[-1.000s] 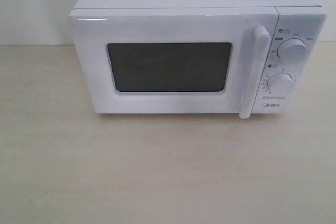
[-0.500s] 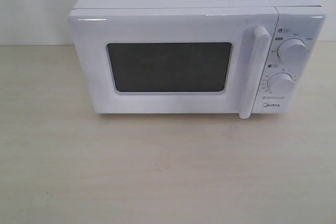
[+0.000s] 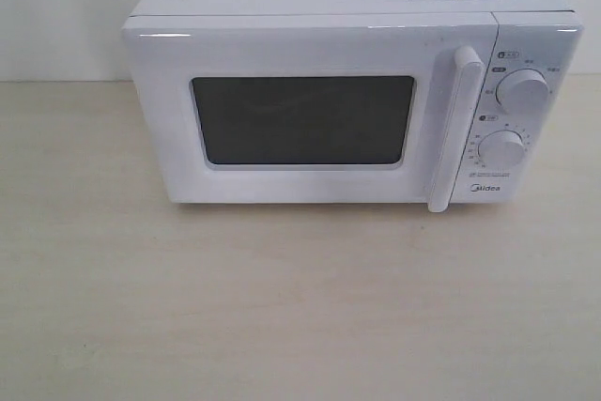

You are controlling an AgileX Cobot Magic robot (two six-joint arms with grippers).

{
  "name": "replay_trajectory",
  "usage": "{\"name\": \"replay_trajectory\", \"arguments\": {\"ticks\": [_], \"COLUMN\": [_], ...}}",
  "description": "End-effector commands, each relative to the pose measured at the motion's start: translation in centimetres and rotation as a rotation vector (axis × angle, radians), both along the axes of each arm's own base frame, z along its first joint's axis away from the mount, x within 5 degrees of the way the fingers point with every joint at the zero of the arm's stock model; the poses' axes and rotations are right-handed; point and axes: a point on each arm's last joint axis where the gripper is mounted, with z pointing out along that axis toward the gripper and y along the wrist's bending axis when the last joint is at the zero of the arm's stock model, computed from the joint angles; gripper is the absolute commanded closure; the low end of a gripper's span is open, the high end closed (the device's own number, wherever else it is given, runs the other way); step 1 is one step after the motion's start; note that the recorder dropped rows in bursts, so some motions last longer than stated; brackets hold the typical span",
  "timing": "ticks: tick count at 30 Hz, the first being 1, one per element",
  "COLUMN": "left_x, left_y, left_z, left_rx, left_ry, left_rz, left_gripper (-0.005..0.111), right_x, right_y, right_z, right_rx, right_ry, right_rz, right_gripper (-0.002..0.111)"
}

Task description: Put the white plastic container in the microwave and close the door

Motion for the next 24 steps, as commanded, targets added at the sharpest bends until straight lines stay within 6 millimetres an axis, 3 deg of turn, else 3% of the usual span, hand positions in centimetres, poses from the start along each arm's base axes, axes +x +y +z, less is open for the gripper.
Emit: {"name": "replay_trajectory", "arguments": {"ticks": [1,6,24], "left_x": [-0.3,-0.6,-6.2], "left_y": [0.0,0.2,3.9], "left_z": [0.4,0.6,2.9], "left_rx": [-0.025,-0.029,-0.117], "left_ry": [0.003,-0.009,-0.204], "left_rz": [-0.009,-0.009,0.069], "left_gripper": [0.103,0.103,0.103], "right_x": [-0.1,-0.1,-0.1], "right_y": [-0.1,-0.1,-0.1], "right_z": [0.0,0.0,0.0], "right_rx": [0.000,0.000,0.003], "right_ry": [-0.003,-0.003,-0.003], "right_rz": [-0.001,-0.001,0.000], "right_gripper": [0.108,0.108,0.108]}}
